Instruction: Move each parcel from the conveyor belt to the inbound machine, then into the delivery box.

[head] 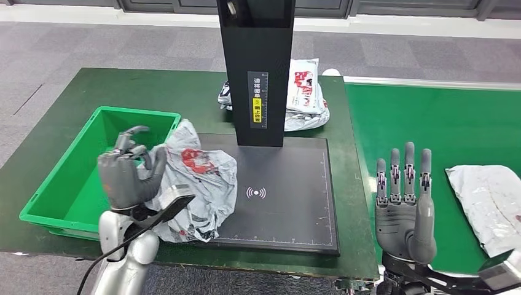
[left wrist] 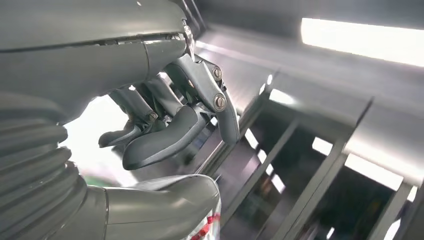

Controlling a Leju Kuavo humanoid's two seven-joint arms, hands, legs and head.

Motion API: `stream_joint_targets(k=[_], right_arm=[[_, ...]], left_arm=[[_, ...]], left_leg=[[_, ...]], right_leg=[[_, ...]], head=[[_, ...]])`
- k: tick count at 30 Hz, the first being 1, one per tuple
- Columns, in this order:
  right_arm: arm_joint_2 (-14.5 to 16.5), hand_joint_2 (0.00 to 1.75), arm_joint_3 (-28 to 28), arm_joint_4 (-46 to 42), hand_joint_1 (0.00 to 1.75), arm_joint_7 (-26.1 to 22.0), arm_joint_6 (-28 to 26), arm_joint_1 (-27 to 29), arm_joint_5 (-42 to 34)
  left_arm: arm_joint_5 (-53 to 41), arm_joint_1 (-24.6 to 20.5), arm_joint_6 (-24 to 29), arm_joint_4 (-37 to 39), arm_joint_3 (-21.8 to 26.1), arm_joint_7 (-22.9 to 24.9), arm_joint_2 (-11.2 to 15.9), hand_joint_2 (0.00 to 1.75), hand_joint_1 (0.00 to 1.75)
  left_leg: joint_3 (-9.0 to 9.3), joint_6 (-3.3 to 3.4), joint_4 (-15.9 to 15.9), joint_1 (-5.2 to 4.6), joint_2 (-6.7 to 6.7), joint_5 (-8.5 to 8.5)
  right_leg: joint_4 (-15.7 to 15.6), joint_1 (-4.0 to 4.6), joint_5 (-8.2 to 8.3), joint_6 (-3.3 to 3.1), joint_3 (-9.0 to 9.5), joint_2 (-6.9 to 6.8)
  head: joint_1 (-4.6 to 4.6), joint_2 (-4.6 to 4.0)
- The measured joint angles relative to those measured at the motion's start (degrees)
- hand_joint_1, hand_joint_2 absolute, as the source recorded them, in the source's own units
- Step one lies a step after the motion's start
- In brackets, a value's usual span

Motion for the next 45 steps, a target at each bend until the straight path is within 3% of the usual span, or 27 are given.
stream_joint_targets(k=[9, 19, 25, 26, 28, 29, 30, 32, 34, 38, 42, 45], right_arm=[[1.1, 1.75, 0.0, 0.0, 0.00, 0.2, 0.7, 0.2, 1.0], [1.4, 1.75, 0.0, 0.8, 0.00, -0.1, 0.9, 0.2, 1.1], [1.5, 1.75, 0.0, 1.2, 0.00, -0.1, 0.8, 0.0, 1.1], [1.6, 1.75, 0.0, 1.2, 0.00, -0.1, 0.7, -0.1, 1.1], [1.6, 1.75, 0.0, 1.3, 0.00, -0.2, 0.3, -0.1, 1.1], [1.6, 1.75, 0.0, 1.3, 0.00, -0.2, 0.0, -0.1, 1.1], [1.6, 1.75, 0.0, 1.3, 0.00, -0.3, -0.2, -0.1, 1.1], [1.6, 1.75, -0.2, 1.3, 0.00, -0.5, -0.1, 0.0, 0.9], [1.6, 1.75, -0.9, 1.3, 0.00, -0.6, 1.0, 0.1, 0.7], [1.6, 1.75, -2.4, 1.3, 0.00, -0.8, 3.2, 0.5, 0.8], [1.7, 1.75, -3.5, 1.3, 0.00, -0.9, 4.0, 1.1, 0.8], [1.7, 1.75, -4.0, 1.3, 0.00, -1.1, 4.3, 1.6, 0.8]], left_arm=[[1.2, 0.7, 0.2, -15.0, 9.1, -10.3, -5.1, 1.75, 1.75], [-1.8, -5.2, 0.2, -20.5, 21.7, -17.5, -6.4, 1.75, 1.75], [-3.5, -9.3, 0.2, -20.8, 26.1, -16.5, -5.4, 1.75, 1.75], [-3.8, -9.6, 0.1, -20.7, 26.4, -16.0, -5.1, 1.31, 1.42], [-5.7, -9.9, -1.5, -20.2, 26.6, -12.4, -4.3, 0.44, 0.55], [-7.3, -10.1, -3.7, -19.7, 26.0, -8.5, -3.5, 0.00, 0.11], [-9.3, -10.3, -7.2, -18.9, 25.0, -3.4, -2.4, 0.00, 0.00], [-12.5, -10.1, -16.5, -17.0, 20.8, 6.9, 0.3, 0.00, 0.00], [-14.3, -8.8, -26.6, -15.5, 14.8, 12.8, 3.1, 0.00, 0.00], [-15.6, -3.6, -40.2, -13.5, 2.4, 14.0, 7.2, 0.00, 0.00], [-14.4, 0.3, -46.9, -11.1, -7.5, 12.9, 10.9, 0.00, 0.00], [-14.1, 2.0, -48.9, -8.9, -12.9, 12.6, 13.1, 0.00, 0.00]], left_leg=[[0.00, 0.00, 0.0, 0.00, 0.00, 0.01], [0.01, -0.07, 0.0, 0.01, -0.03, 0.08], [0.00, -0.07, 0.0, 0.01, -0.05, 0.09], [0.01, -0.07, 0.0, 0.01, -0.06, 0.09], [0.02, -0.08, 0.0, 0.01, -0.05, 0.09], [0.02, -0.09, 0.0, 0.01, -0.05, 0.10], [0.03, -0.09, 0.0, 0.01, -0.04, 0.10], [0.03, -0.11, 0.0, 0.01, -0.03, 0.11], [0.01, -0.11, 0.0, 0.01, -0.03, 0.12], [0.00, -0.07, 0.0, -0.01, 0.11, 0.09], [0.00, -0.02, 0.0, -0.03, 0.15, 0.00], [-0.01, -0.03, 0.0, -0.02, 0.15, -0.02]], right_leg=[[0.0, 0.01, 0.01, 0.00, 0.02, 0.00], [0.0, 0.03, 0.04, -0.04, 0.02, -0.03], [0.0, 0.03, 0.04, -0.05, 0.03, -0.03], [0.0, 0.03, 0.04, -0.05, 0.02, -0.04], [0.0, 0.03, 0.04, -0.05, -0.01, -0.04], [0.0, 0.03, 0.04, -0.05, -0.03, -0.04], [0.0, 0.03, 0.04, -0.05, -0.05, -0.03], [0.0, 0.04, 0.06, -0.06, -0.07, -0.01], [0.0, 0.04, 0.08, -0.05, -0.05, -0.01], [0.0, -0.01, 0.13, 0.00, -0.08, 0.10], [0.0, -0.03, 0.11, 0.01, -0.12, 0.13], [0.0, -0.01, 0.08, -0.01, -0.12, 0.13]], head=[[0.00, 0.00], [0.00, 0.00], [0.00, 0.00], [0.00, 0.00], [0.00, 0.00], [0.00, 0.00], [0.01, 0.00], [-0.01, 0.00], [-0.02, 0.00], [0.01, 0.00], [0.00, 0.00], [0.00, 0.00]])
